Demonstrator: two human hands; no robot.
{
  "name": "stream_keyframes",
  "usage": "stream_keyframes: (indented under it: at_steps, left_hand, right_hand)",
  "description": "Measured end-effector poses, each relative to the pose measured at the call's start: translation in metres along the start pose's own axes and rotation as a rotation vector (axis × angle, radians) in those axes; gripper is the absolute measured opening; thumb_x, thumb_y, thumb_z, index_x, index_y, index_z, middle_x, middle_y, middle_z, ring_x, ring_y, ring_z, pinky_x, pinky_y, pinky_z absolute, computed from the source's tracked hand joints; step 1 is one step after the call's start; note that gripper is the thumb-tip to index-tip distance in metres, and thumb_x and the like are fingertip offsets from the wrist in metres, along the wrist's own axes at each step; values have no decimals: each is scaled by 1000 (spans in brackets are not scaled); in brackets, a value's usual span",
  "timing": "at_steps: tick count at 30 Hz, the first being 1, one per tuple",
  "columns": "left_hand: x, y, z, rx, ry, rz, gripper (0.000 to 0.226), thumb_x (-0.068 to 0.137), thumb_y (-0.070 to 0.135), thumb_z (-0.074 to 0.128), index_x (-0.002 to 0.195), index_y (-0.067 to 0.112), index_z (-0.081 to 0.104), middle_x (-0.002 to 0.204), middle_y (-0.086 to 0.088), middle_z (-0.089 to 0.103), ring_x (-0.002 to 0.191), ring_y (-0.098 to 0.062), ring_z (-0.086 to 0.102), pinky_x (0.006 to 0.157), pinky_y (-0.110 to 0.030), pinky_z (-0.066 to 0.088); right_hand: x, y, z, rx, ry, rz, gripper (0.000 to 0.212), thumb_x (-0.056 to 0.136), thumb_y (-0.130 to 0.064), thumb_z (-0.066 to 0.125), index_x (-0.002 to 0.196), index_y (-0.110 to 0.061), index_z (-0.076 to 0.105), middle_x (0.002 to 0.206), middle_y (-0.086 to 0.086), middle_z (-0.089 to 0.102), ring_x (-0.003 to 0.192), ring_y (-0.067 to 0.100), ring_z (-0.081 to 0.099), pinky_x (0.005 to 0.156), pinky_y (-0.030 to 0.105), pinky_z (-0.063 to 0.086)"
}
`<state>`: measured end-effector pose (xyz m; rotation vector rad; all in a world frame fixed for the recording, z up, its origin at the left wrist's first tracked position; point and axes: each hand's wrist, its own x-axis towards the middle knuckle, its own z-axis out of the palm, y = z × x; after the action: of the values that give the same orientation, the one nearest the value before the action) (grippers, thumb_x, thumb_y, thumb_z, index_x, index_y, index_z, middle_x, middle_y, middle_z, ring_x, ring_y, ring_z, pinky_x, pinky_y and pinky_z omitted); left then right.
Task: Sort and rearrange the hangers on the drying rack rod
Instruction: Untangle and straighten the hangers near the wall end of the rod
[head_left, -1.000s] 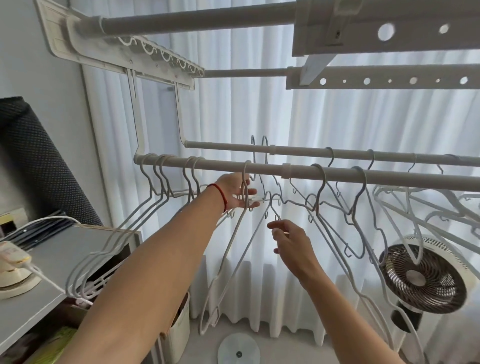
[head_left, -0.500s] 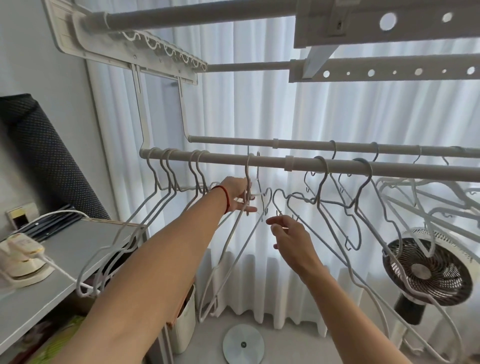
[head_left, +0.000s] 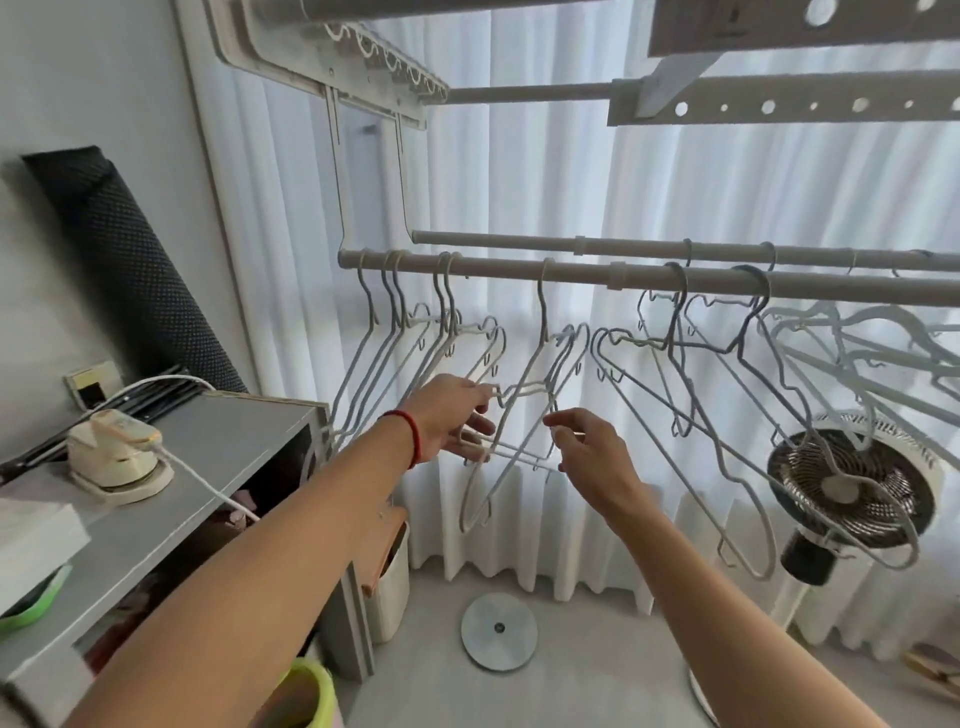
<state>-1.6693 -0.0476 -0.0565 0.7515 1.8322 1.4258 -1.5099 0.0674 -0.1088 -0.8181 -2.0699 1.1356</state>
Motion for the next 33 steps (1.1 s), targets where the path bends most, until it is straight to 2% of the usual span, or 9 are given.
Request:
stream_keyframes:
  at_steps: [3, 8, 13, 17, 20, 24, 28, 31, 33]
  left_hand:
    - [-27, -18, 2, 17, 17, 9, 28, 104, 26, 53, 104, -2, 57, 88, -21, 58, 72, -35, 60, 67, -51, 64]
    - [-64, -51, 2, -6, 97, 5, 25, 106, 25, 46, 96, 5, 59, 88, -24, 61, 62, -34, 69, 67, -47, 64]
    - [-97, -50, 2, 15, 280, 30, 29, 106, 21, 41, 102, -2, 58, 81, -17, 64, 47, -25, 65, 45, -29, 56]
    - [-115, -35, 6, 167, 343, 31, 31, 107, 29, 39, 112, 3, 55, 85, -15, 74, 49, -24, 67, 56, -32, 61]
    - [-125, -18, 7, 186, 354, 19, 34, 107, 28, 44, 119, -3, 54, 90, -18, 77, 54, -28, 68, 53, -32, 61]
    - [-136, 5, 12, 219, 397, 21, 34, 106, 23, 45, 122, -5, 52, 90, -21, 76, 56, -30, 67, 61, -43, 63]
    - [-142, 19, 14, 222, 424, 6, 28, 105, 17, 49, 122, -5, 51, 99, -26, 74, 56, -30, 69, 51, -40, 61]
    - [-139, 17, 12, 236, 446, -11, 28, 104, 18, 52, 119, -5, 54, 90, -23, 72, 73, -39, 74, 69, -54, 63]
    - [-133, 11, 11, 254, 438, -1, 31, 104, 22, 52, 115, -7, 58, 88, -22, 73, 77, -41, 75, 74, -57, 62]
  right_hand:
    - [-24, 5, 10, -29, 30, 33, 28, 101, -16, 50, 122, -18, 68, 118, 1, 69, 101, 16, 63, 83, 30, 49]
    - [-67, 22, 15, -107, -49, 100, 30, 102, -16, 49, 127, -15, 66, 123, 1, 67, 110, 19, 61, 87, 28, 42]
    - [-106, 34, 9, -151, -199, 86, 31, 102, -15, 50, 128, -12, 67, 125, 4, 68, 112, 17, 61, 93, 28, 44]
    - [-134, 39, -6, -131, -274, 19, 30, 101, -12, 51, 126, -9, 68, 123, 7, 70, 107, 17, 62, 88, 22, 44]
    - [-149, 44, -19, -125, -318, -39, 30, 101, -12, 52, 125, -12, 69, 120, 4, 71, 98, 10, 60, 78, 17, 43]
    - [-160, 45, -33, -53, -327, -77, 26, 99, -12, 53, 117, -18, 71, 107, -2, 70, 83, 3, 62, 56, 3, 43]
    - [-167, 37, -43, 2, -320, -111, 26, 99, -11, 52, 112, -21, 71, 106, -6, 71, 84, 4, 65, 56, 4, 45]
    - [-166, 34, -50, 9, -312, -120, 26, 99, -12, 52, 112, -23, 70, 107, -7, 71, 92, 0, 65, 63, 7, 45]
    - [-165, 36, -52, -6, -303, -121, 26, 99, -12, 52, 112, -23, 71, 108, -7, 71, 94, 0, 64, 66, 8, 45]
